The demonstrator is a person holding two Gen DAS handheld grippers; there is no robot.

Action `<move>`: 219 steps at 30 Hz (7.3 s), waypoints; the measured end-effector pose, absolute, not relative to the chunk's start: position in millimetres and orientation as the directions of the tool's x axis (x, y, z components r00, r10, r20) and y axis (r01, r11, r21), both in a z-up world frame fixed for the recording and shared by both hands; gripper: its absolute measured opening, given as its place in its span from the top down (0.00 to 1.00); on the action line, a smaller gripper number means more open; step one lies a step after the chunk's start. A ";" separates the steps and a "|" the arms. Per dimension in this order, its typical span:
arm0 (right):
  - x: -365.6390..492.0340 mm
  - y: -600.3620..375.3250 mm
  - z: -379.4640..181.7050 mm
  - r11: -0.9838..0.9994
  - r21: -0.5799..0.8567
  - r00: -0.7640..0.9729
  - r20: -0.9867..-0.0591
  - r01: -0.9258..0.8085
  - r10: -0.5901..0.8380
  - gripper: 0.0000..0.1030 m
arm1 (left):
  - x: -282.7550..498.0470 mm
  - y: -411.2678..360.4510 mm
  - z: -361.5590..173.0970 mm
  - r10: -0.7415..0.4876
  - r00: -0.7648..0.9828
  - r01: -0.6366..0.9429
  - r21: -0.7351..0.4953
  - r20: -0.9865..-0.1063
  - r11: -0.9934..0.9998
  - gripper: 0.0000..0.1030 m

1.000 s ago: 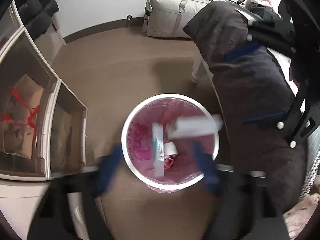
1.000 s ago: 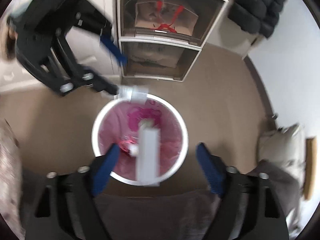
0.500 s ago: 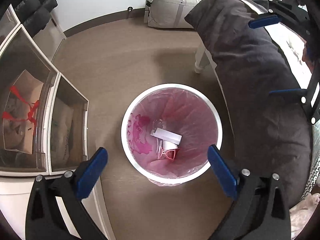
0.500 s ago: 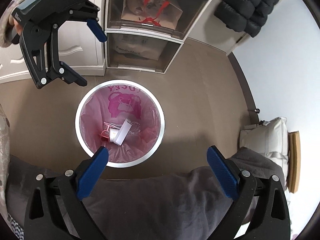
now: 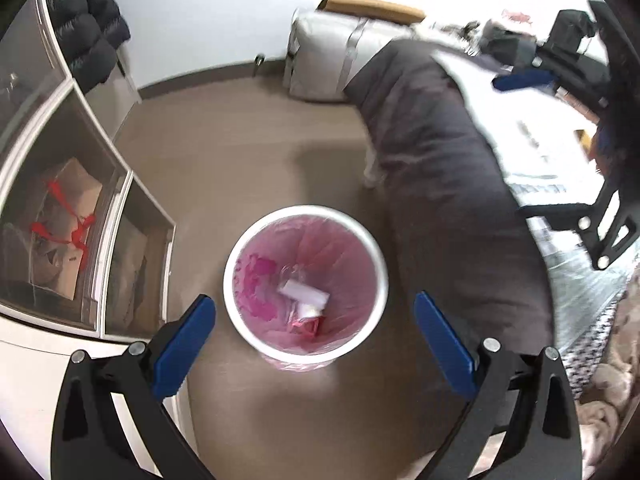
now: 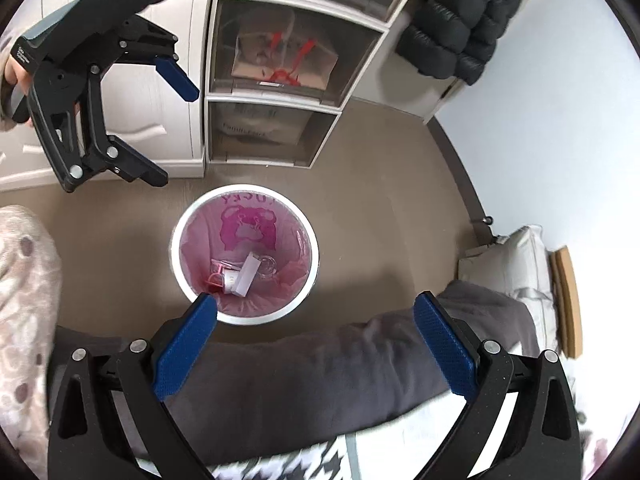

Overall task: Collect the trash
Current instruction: 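Move both tools back over the bed toward the bubble wrap and gold box, then grasp the bubble wrap with the right gripper while the left gripper grasps the gold box, then lift the bubble wrap and gold box and carry them over the bin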

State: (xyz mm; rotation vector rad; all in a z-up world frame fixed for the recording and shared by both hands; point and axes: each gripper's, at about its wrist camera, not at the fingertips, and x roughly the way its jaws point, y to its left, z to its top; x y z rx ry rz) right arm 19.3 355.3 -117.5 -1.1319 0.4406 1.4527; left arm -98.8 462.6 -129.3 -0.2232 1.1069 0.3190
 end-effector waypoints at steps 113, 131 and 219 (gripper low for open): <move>268.9 -315.1 -203.2 0.680 0.308 0.212 -0.795 -0.665 0.568 0.91 | 452.3 -69.2 -216.5 -0.549 0.243 -0.048 -0.575 -0.800 0.816 0.40; 267.8 -320.6 -189.5 0.735 0.304 0.288 -0.777 -0.607 0.559 0.92 | 381.6 -109.5 -142.4 -0.339 0.370 0.200 -0.282 -0.865 0.938 0.89; 62.1 333.2 -153.5 0.108 0.170 -0.073 -0.800 -0.980 0.595 0.93 | -64.3 486.9 -225.4 0.049 0.412 -0.347 -0.107 -0.910 0.932 0.87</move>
